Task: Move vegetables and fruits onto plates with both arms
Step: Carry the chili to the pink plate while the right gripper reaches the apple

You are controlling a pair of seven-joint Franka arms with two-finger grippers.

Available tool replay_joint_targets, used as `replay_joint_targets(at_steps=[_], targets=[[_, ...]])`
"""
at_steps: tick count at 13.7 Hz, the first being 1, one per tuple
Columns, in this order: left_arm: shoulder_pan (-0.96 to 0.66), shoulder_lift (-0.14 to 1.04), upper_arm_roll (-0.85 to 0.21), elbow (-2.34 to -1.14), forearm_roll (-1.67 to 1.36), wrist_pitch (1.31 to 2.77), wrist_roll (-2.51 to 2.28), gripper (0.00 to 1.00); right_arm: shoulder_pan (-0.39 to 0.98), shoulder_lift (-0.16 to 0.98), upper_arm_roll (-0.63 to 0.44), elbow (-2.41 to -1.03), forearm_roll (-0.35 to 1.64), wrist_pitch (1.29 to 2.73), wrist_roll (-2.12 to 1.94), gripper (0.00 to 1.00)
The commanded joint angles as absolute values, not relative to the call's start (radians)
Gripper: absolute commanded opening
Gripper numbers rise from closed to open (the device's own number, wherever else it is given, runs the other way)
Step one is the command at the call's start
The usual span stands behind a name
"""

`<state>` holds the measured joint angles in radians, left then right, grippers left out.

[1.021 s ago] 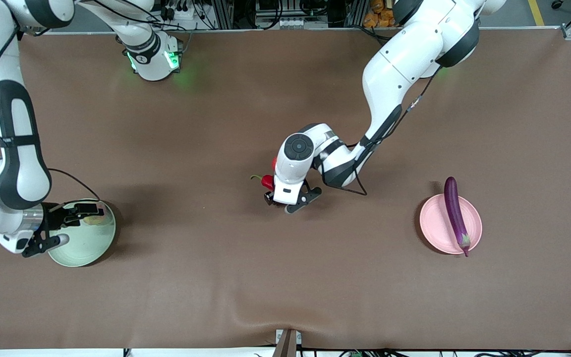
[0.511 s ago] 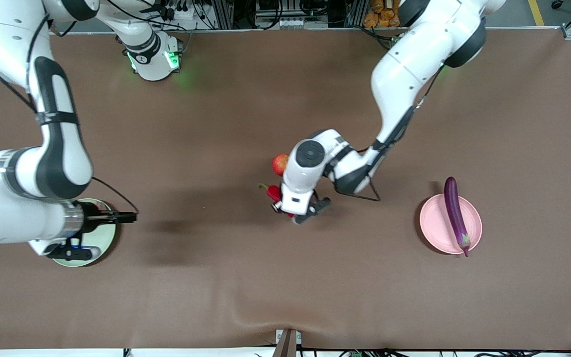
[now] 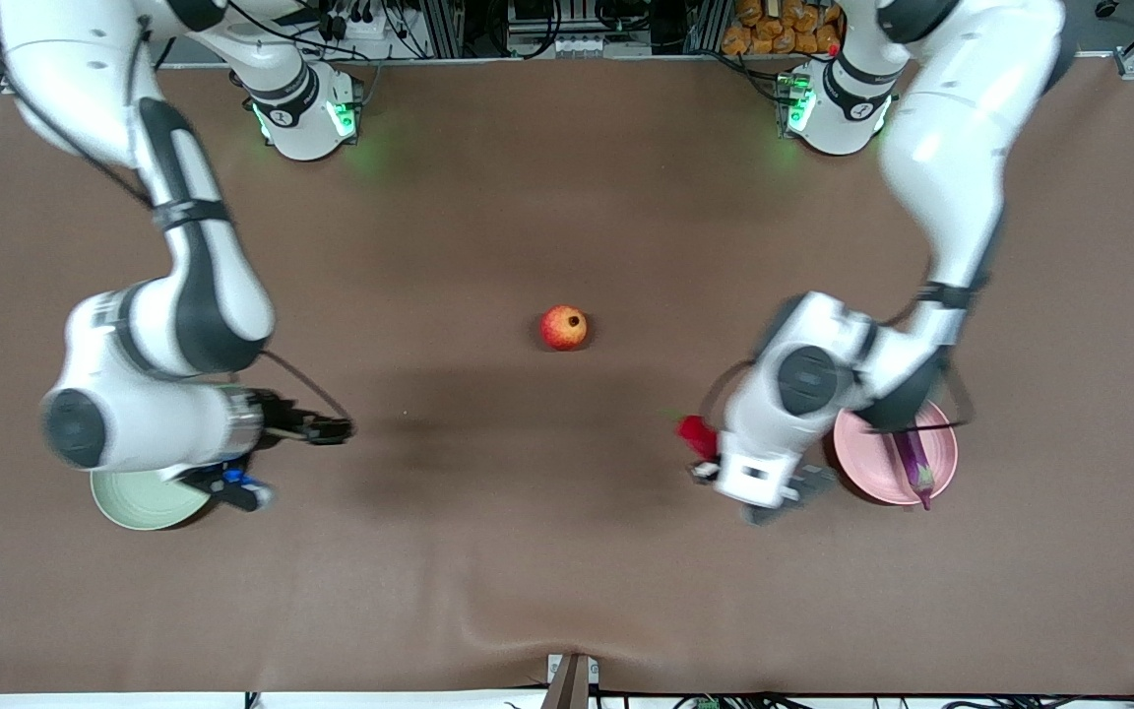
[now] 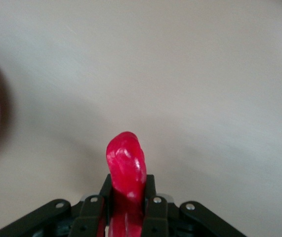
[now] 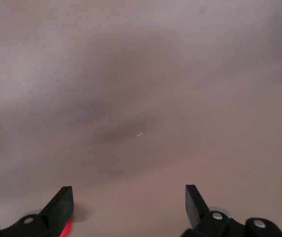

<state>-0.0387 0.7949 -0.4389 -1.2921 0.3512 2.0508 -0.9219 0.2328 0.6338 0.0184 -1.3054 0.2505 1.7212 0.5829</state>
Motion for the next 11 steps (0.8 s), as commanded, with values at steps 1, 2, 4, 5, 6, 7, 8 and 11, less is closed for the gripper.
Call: replay_joint_targets(at_steps=[1,2,4,5,6,7,8,11], targets=[[0.086,0.772,-0.482,-1.327,0.341,1.950,-0.737,0.00,0.284,0.635,0.052,-1.301,0.293,1.730,0.757,1.00],[0.116,0.773,-0.482,-1.336,0.341,1.913,-0.676,0.00,0.302,0.635,0.061,-1.304,0.293,1.733,0.823,1.00],[0.162,0.773,-0.479,-1.368,0.353,1.875,-0.617,0.00,0.372,0.638,0.069,-1.308,0.293,1.770,0.996,1.00],[0.184,0.775,-0.477,-1.385,0.360,1.875,-0.608,0.00,0.415,0.644,0.071,-1.312,0.293,1.788,1.071,1.00],[0.202,0.773,-0.477,-1.403,0.389,1.875,-0.592,0.00,0.470,0.647,0.071,-1.321,0.293,1.808,1.112,1.00],[0.224,0.773,-0.477,-1.420,0.417,1.875,-0.578,0.00,0.523,0.652,0.071,-1.342,0.291,1.854,1.149,1.00],[0.239,0.775,-0.477,-1.431,0.435,1.875,-0.566,0.00,0.563,0.655,0.071,-1.373,0.285,1.911,1.193,1.00],[0.273,0.775,-0.482,-1.434,0.439,1.875,-0.535,0.38,0.641,0.660,0.069,-1.452,0.278,1.968,1.216,1.00]])
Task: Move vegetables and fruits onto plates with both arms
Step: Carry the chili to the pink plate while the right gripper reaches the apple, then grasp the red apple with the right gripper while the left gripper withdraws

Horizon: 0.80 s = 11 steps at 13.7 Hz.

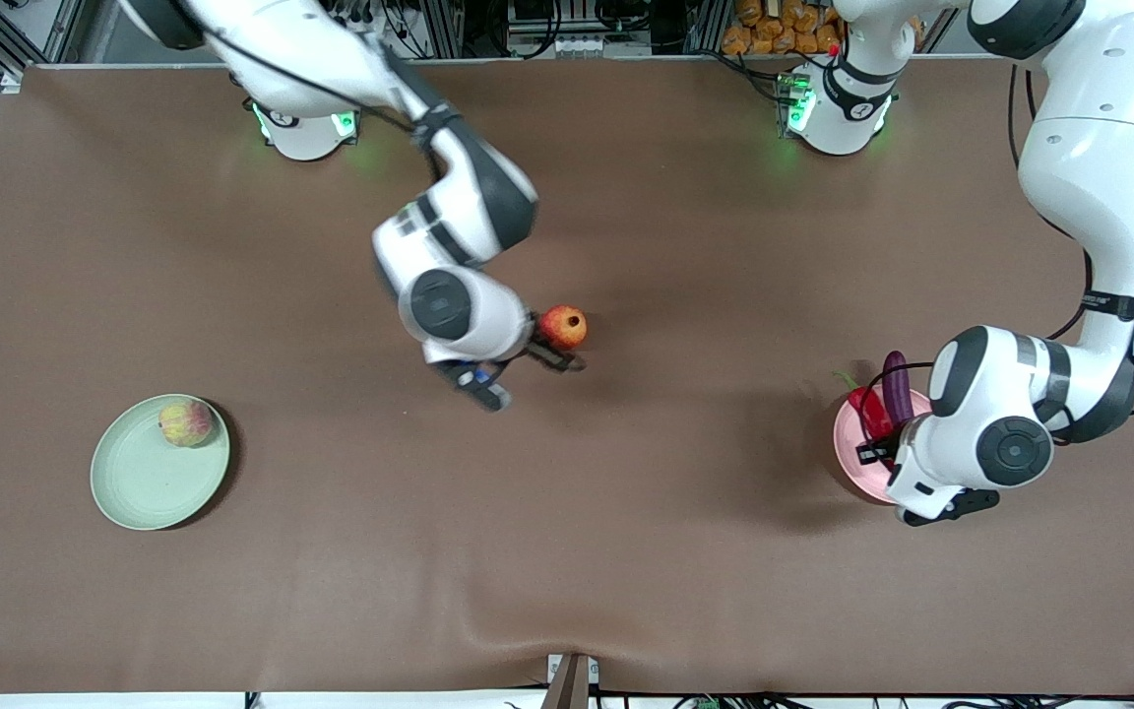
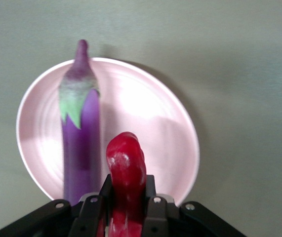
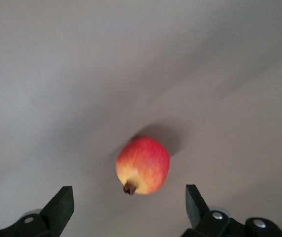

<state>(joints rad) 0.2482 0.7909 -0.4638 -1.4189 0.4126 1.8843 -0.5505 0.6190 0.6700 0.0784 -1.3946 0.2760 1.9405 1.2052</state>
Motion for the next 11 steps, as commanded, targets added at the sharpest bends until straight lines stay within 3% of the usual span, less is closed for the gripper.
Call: replay_joint_targets(at_steps=[1,5,11], targets=[[0.273,0.772,-0.482,-1.434,0.439,1.875,-0.535,0.99,0.661,0.660,0.068,-1.478,0.276,1.982,1.221,1.00],[0.308,0.680,-0.483,-1.433,0.434,1.870,-0.450,1.00,0.689,0.698,0.066,-1.502,0.245,2.071,1.275,1.00],[0.328,0.410,-0.482,-1.424,0.352,1.726,-0.350,1.00,0.729,0.772,0.064,-1.503,0.209,2.148,1.368,1.00]])
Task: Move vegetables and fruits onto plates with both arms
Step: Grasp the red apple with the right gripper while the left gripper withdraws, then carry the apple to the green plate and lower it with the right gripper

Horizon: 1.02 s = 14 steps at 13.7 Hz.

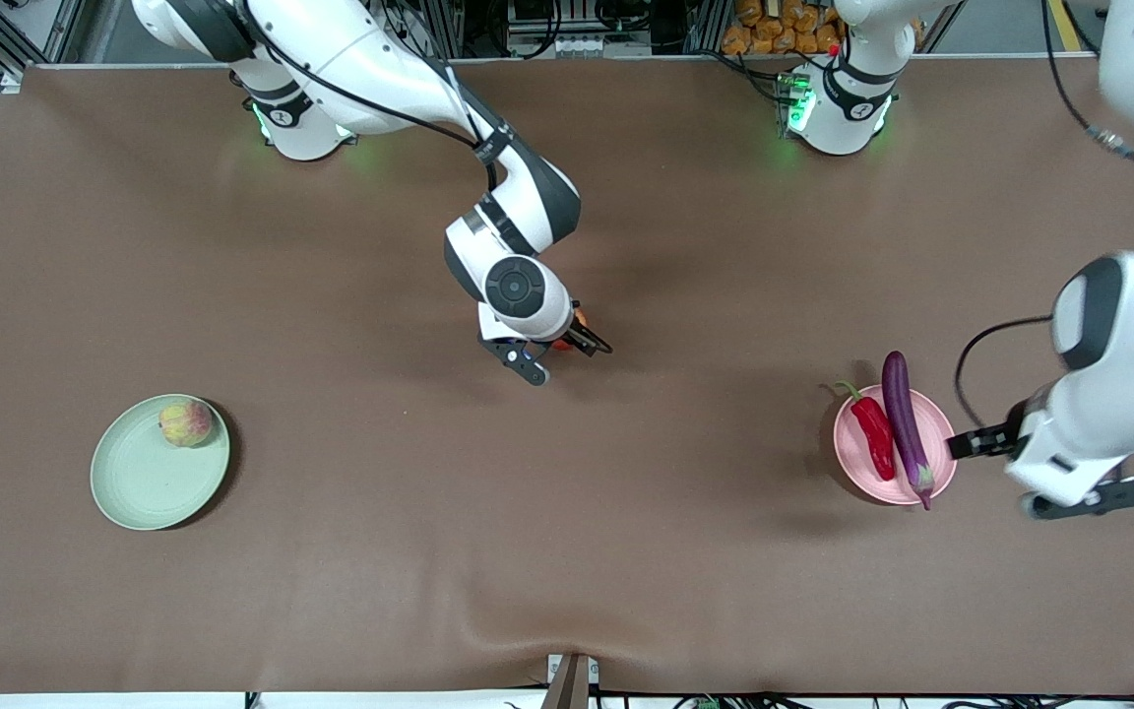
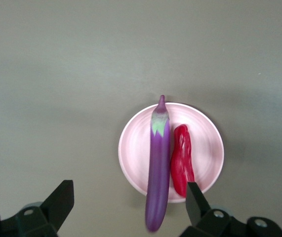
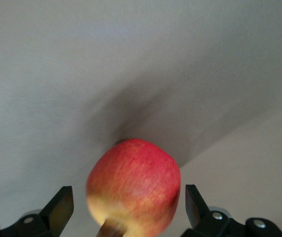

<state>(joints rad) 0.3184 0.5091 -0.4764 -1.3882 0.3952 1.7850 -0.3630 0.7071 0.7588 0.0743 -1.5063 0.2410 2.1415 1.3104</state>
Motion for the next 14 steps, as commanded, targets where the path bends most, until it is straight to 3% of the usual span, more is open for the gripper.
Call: replay_joint_targets(at_steps=[1,2,3,4,5,8,14], targets=[[0.356,0.372,-0.483,-1.424,0.307,1.694,-0.345,1.00,0.730,0.772,0.064,-1.503,0.207,2.145,1.368,1.00],[0.388,0.333,-0.485,-1.424,0.254,1.671,-0.315,1.00,0.729,0.769,0.064,-1.502,0.168,2.138,1.332,1.00],[0.418,0.298,-0.483,-1.424,0.191,1.658,-0.255,1.00,0.721,0.767,0.066,-1.490,0.149,2.132,1.318,0.40],[0.451,0.272,-0.483,-1.424,0.134,1.645,-0.200,1.00,0.722,0.767,0.066,-1.476,0.140,2.128,1.316,0.10],[0.480,0.250,-0.483,-1.424,0.086,1.631,-0.166,1.00,0.712,0.765,0.067,-1.473,0.138,2.128,1.309,0.00],[0.491,0.189,-0.482,-1.424,0.066,1.579,-0.156,1.00,0.669,0.736,0.071,-1.463,0.149,2.125,1.310,0.00],[0.489,0.094,-0.495,-1.424,0.064,1.520,-0.153,1.00,0.422,0.606,0.069,-1.451,0.181,1.910,0.968,0.00]])
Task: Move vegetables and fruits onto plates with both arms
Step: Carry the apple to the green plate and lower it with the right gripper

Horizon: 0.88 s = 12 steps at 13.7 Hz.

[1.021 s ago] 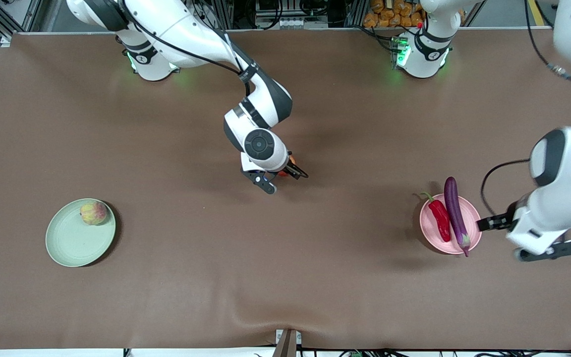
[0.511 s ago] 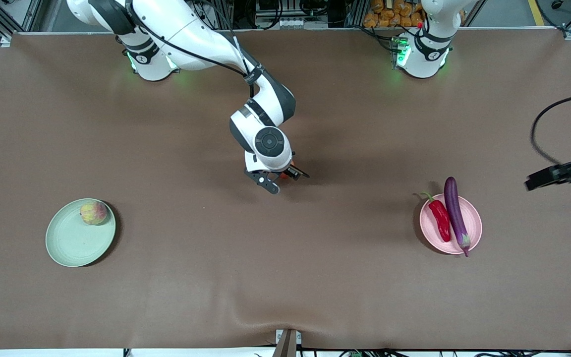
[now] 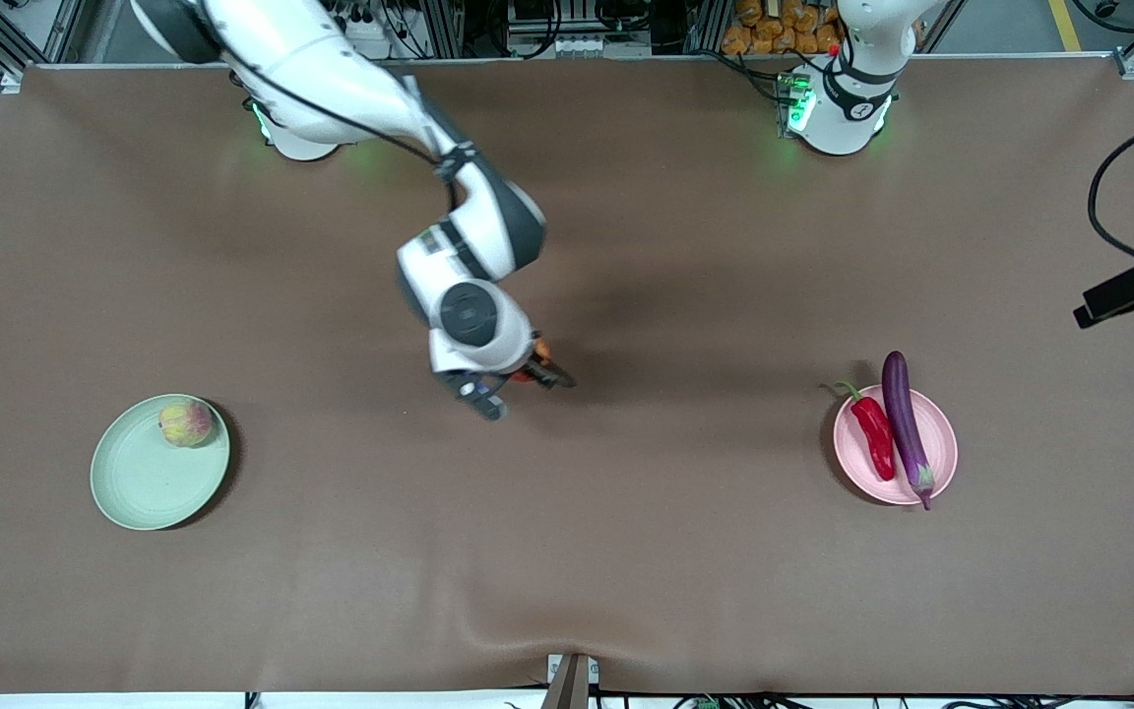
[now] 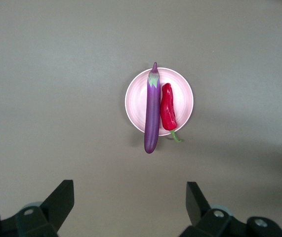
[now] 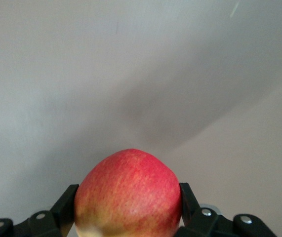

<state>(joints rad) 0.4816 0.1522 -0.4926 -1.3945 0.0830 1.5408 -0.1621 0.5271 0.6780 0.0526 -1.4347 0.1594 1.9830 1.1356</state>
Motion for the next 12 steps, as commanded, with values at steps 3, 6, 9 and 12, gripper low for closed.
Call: replay_joint_targets(at_steps=[3,6,9,12], targets=[[0.489,0.065,-0.500,-1.425,0.063,1.493,-0.155,1.00,0.263,0.591,0.017,-1.364,0.149,1.758,0.606,0.00],[0.489,0.019,-0.502,-1.424,0.063,1.476,-0.153,1.00,0.155,0.597,-0.069,-1.355,0.133,1.758,0.253,0.00],[0.488,0.011,-0.518,-1.424,0.063,1.441,-0.155,1.00,0.059,0.617,-0.117,-1.356,0.155,1.775,-0.074,0.00],[0.476,0.012,-0.528,-1.417,0.072,1.462,-0.156,1.00,-0.010,0.646,-0.118,-1.367,0.155,1.859,-0.228,0.00]])
